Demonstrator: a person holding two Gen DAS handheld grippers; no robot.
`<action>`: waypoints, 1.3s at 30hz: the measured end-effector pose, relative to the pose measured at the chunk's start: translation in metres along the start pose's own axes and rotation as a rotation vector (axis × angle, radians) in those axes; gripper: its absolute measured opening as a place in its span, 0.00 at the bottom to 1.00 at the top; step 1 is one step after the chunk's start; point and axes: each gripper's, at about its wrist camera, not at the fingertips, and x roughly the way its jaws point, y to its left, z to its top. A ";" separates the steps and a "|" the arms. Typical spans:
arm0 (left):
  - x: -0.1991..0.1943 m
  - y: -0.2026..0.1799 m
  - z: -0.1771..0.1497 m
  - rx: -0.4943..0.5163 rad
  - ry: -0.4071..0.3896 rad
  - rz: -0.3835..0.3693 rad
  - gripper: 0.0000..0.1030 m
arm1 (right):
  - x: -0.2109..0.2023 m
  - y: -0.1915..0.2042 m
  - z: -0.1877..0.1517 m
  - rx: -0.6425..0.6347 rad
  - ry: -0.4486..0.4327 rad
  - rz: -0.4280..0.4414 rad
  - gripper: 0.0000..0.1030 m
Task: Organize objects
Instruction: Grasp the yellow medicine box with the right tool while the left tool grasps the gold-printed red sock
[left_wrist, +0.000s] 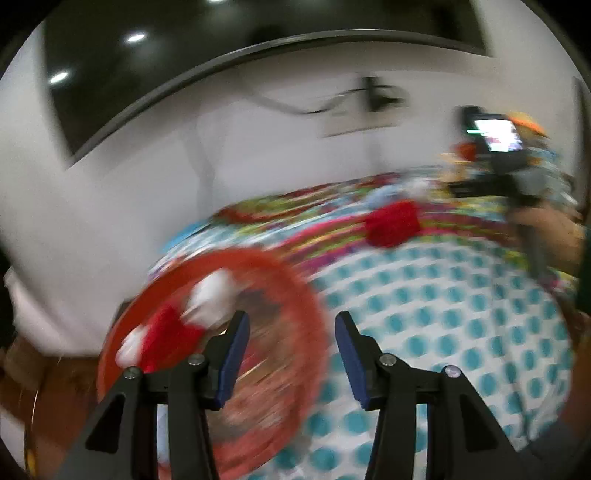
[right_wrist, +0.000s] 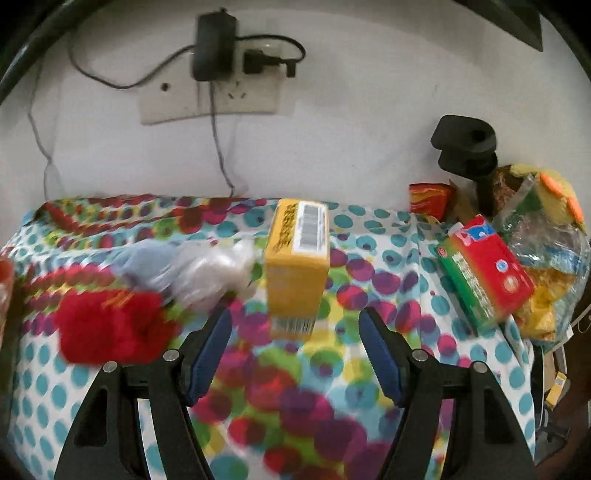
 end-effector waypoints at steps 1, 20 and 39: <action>0.008 -0.013 0.015 0.054 0.002 -0.034 0.50 | 0.006 -0.001 0.002 0.001 0.004 -0.003 0.67; 0.185 -0.091 0.128 0.331 0.189 -0.303 0.50 | -0.020 -0.052 -0.050 0.073 0.060 0.226 0.27; 0.210 -0.118 0.107 0.203 0.253 -0.230 0.31 | -0.012 -0.040 -0.051 0.013 0.119 0.182 0.27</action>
